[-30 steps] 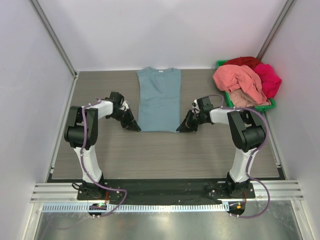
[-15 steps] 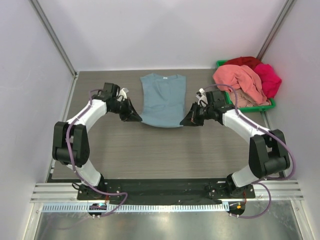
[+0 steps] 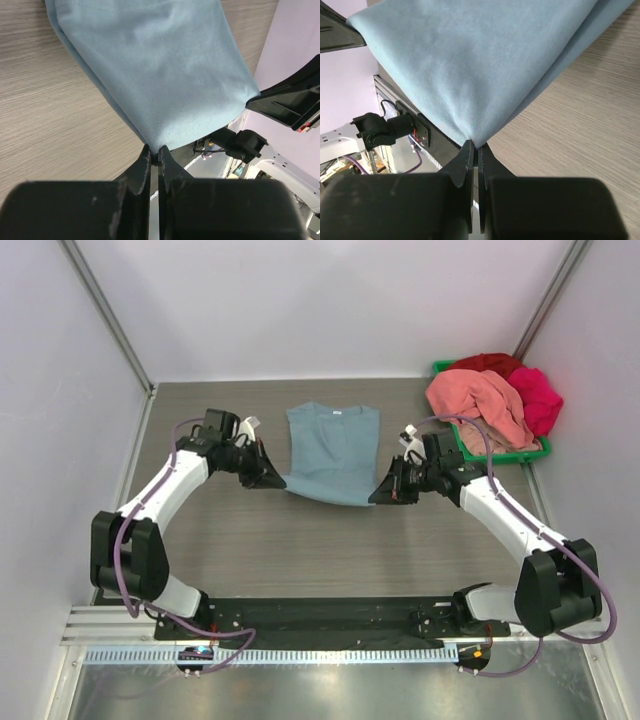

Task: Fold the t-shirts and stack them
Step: Fold the tshirt

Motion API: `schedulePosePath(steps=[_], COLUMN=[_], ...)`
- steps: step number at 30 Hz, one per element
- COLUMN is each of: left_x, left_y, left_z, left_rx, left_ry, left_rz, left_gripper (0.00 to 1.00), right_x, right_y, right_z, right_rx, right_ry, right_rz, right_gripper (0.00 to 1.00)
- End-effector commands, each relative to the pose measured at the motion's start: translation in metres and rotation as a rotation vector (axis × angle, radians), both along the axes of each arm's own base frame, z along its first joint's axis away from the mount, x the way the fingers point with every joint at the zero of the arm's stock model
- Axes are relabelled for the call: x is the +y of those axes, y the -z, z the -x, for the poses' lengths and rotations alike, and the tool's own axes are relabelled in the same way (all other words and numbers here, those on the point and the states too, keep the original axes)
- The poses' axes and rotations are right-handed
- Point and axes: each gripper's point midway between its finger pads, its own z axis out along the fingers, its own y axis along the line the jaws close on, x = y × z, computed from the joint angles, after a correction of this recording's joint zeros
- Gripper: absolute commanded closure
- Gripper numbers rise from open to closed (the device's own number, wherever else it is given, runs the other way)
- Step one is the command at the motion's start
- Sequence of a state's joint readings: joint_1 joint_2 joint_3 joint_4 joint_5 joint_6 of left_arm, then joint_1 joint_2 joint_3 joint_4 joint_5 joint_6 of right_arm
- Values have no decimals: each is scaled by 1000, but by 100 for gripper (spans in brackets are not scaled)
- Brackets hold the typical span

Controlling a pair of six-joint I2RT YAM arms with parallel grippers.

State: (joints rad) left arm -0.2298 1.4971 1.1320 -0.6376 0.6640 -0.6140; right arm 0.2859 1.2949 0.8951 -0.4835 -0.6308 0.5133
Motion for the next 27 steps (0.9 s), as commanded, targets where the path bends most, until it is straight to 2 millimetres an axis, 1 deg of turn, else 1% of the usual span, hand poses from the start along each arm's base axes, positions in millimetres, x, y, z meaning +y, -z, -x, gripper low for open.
schedulePosePath(steps=[1, 2, 3, 4, 5, 6, 7, 8, 9, 10, 11, 12, 13, 14, 15, 16, 17, 19, 20, 21, 22, 23, 24, 25, 27], left_x=[-1, -2, -3, -5, -5, -5, -7, -7, -8, -10, -12, -12, -14, -17, -18, -20, -21, -25, -27, -28, -30, -29, -28, -29, -27], left_y=[-17, -20, -31, -26, -27, -26, -44, -32, -35, -48, -36, -34, -31, -28, -24, -25, -19, -20, -30, -15, -12, -13, -8, -9, -5], left_z=[-22, -29, -41, -52, -59, -69, -86, -98, -109, -124, -136, -144, -152, -168, -177, -186, -204, -222, -236, -245, -254, -262, -274, -282, -296], left_rx=[-94, -108, -153, -156, -169, -180, -255, -233, -253, -304, -288, -294, -296, -312, -312, -329, -350, -391, -440, -430, -448, -470, -487, -511, -541], left_ry=[20, 25, 28, 43, 51, 54, 68, 70, 72, 74, 79, 78, 80, 82, 80, 82, 84, 82, 79, 78, 76, 64, 54, 47, 24], left_rz=[-13, -17, -20, -33, -43, -56, -63, -81, -85, -89, -96, -99, -100, -101, -102, -99, -109, -113, -109, -115, -118, -130, -140, -144, -163], left_gripper=[100, 100, 100, 100, 100, 100, 100, 100, 100, 100, 100, 100, 100, 100, 100, 100, 100, 100, 100, 100, 100, 100, 100, 100, 100], right_x=[-3, -1, 0, -1, -1, -1, -5, -6, -7, -8, -12, -14, -15, -21, -22, -24, -30, -34, -37, -41, -43, -45, -48, -47, -48], right_y=[-9, -15, -20, -15, -25, -29, -21, -32, -33, -35, -36, -38, -50, -36, -37, -35, -31, -25, -33, -18, -26, -22, -9, -19, -17], right_z=[-11, -19, -29, -39, -52, -64, -77, -91, -103, -114, -132, -144, -159, -174, -184, -195, -212, -229, -242, -254, -265, -273, -283, -298, -314], right_rx=[-65, -87, -114, -103, -130, -154, -138, -170, -187, -197, -207, -230, -269, -249, -262, -264, -267, -275, -306, -290, -320, -322, -311, -351, -364], right_ry=[-1, 2, 5, 17, 28, 34, 49, 60, 69, 78, 95, 102, 106, 125, 131, 137, 153, 161, 168, 179, 185, 190, 196, 196, 202], right_rz=[3, -5, -14, -12, -25, -32, -28, -35, -40, -43, -42, -43, -47, -34, -35, -34, -30, -22, -23, -12, -16, -15, -10, -14, -18], right_gripper=[98, 99, 98, 98, 99, 99, 98, 98, 99, 99, 99, 98, 98, 98, 99, 98, 98, 99, 99, 99, 99, 98, 98, 98, 99])
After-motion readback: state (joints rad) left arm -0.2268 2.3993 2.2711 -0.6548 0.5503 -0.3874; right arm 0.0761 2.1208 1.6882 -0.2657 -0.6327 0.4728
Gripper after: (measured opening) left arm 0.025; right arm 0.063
